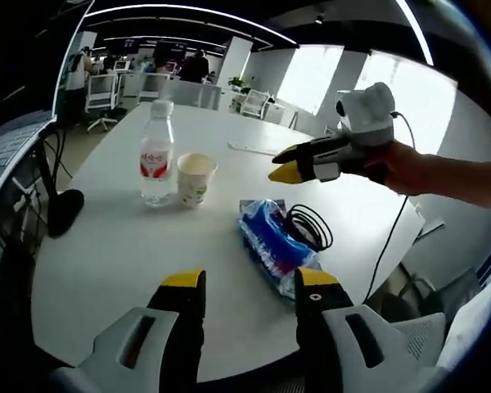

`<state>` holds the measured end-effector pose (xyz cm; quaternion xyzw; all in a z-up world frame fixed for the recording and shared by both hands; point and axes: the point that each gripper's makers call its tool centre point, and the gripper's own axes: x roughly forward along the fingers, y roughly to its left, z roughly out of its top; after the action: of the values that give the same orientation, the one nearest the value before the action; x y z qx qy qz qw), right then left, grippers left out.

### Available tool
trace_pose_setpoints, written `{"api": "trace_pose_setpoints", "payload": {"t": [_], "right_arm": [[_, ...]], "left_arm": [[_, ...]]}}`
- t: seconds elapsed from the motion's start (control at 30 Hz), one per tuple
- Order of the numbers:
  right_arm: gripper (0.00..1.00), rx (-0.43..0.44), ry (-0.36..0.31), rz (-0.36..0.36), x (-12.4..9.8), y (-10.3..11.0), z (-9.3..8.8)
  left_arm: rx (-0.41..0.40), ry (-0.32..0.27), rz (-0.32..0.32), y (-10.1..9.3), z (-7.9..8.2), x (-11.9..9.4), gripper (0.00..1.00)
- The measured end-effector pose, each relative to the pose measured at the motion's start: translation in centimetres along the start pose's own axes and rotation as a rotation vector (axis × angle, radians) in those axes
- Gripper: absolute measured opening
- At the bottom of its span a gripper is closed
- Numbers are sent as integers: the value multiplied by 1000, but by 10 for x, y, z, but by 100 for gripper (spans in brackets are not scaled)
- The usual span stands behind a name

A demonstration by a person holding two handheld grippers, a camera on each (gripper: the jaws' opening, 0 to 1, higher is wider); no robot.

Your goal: Arrange the tabletop items into an orderly group along one side of the table until the central work area is clear of visible clutter.

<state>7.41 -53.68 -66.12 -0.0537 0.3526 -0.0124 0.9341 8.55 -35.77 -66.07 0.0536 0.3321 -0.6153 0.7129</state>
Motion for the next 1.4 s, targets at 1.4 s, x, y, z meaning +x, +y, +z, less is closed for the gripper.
{"api": "trace_pose_setpoints", "payload": {"t": [1.4], "right_arm": [[25, 510, 52, -241, -99, -15, -190]], "left_arm": [[54, 50, 1, -22, -3, 3, 42]]}}
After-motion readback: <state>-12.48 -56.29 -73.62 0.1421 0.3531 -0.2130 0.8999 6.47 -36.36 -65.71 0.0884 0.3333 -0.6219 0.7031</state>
